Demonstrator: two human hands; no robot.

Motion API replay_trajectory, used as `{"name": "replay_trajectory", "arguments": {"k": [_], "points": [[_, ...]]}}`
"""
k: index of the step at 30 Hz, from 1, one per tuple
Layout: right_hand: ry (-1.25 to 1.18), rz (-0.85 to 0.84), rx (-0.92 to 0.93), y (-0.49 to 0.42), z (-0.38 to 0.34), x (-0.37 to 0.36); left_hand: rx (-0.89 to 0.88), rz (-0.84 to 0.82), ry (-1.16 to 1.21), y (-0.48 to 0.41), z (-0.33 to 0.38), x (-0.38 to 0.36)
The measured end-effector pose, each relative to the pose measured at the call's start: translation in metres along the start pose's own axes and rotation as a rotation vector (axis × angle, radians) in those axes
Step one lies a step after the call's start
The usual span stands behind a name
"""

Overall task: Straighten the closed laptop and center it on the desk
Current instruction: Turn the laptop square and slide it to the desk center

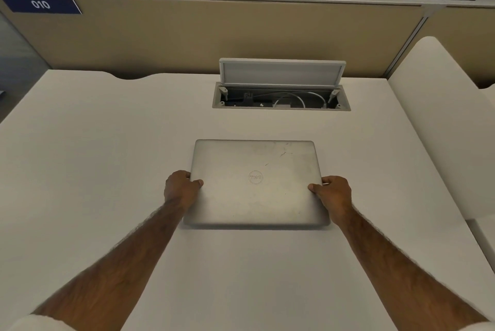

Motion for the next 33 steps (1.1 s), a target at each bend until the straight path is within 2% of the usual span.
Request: {"name": "replay_trajectory", "arguments": {"k": [6, 33], "points": [[0.042, 0.040, 0.023, -0.002, -0.007, 0.006, -0.025, -0.007, 0.011, 0.004, 0.013, 0.001], [0.049, 0.008, -0.015, 0.006, 0.001, -0.001, -0.028, -0.029, -0.034, 0.001, -0.001, -0.004]]}}
Point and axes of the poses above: each hand's wrist, its own y-axis away from the middle knuckle, its own x-axis out of the back of the hand, z = x × y, the point moved 10 cm from there along -y, towards the middle knuckle, and after that the axes turned 12 degrees about -x, right-handed, at the moved point
